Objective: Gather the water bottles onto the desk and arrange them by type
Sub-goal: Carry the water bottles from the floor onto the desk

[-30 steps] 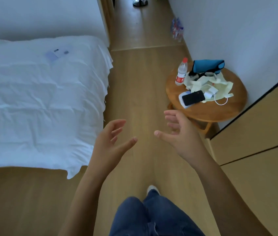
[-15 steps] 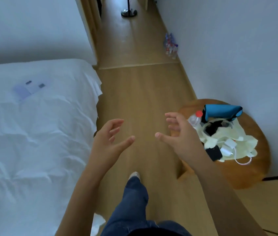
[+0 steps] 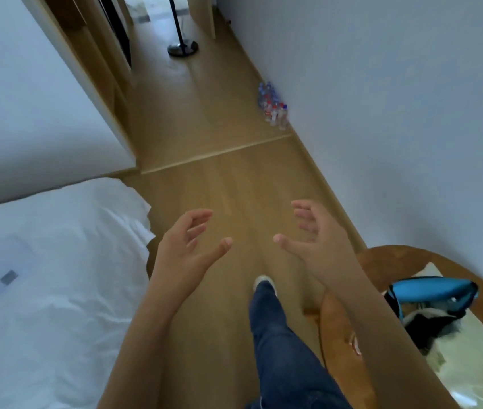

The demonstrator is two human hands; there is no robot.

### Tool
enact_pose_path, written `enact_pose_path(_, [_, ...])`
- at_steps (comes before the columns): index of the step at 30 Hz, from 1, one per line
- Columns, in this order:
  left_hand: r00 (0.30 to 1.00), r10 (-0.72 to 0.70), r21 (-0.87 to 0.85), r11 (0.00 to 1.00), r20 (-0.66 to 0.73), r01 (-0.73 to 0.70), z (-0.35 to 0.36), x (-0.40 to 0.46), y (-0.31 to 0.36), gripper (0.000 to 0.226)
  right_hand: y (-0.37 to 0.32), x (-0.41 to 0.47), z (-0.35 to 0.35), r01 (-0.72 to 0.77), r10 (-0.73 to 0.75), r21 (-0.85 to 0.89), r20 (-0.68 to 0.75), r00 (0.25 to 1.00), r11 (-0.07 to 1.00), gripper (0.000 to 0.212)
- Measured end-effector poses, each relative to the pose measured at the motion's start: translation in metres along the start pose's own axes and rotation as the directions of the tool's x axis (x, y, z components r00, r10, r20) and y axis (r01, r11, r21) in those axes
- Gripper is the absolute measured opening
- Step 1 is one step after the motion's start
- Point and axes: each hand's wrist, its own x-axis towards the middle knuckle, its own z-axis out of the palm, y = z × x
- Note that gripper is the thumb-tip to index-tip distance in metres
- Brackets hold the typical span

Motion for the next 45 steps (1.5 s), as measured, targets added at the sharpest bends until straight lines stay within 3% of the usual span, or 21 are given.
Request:
enact_pose_path(11, [0.999, 0.038, 0.023, 0.999, 0.017, -0.038, -0.003, 0.316, 0.045, 0.049, -0.079, 0.318, -0.015, 0.031, -0.031, -0.008, -0.022, 0.999, 0.999, 0.068])
enact_pose_path(20, [0.999, 0.041, -0.007, 0.999, 0.027, -0.041, -0.027, 0.572, 0.033, 0.048, -0.113, 0.552, 0.036, -0.018, 0.017, -0.026, -0.027, 0.999, 0.999, 0.067])
enact_pose_path(26, [0.987, 0.093, 0.013, 0.995, 0.132, -0.096, -0.057, 0.764, 0.054, 0.044, -0.165, 0.712, 0.067, -0.050, 0.050, 0.003, -0.110, 0.993, 0.999, 0.062])
enact_pose_path(34, [0.985, 0.034, -0.027, 0.999, 0.168, -0.030, -0.087, 0.954, 0.060, 0.043, -0.207, 0.889, 0.093, -0.090, 0.099, 0.065, -0.142, 0.985, 0.994, 0.056])
enact_pose_path(45, [0.977, 0.012, -0.017, 1.000, 0.212, -0.008, -0.058, 1.247, 0.053, 0.044, -0.229, 1.179, 0.106, -0.091, 0.100, 0.054, -0.187, 0.977, 0.994, 0.058])
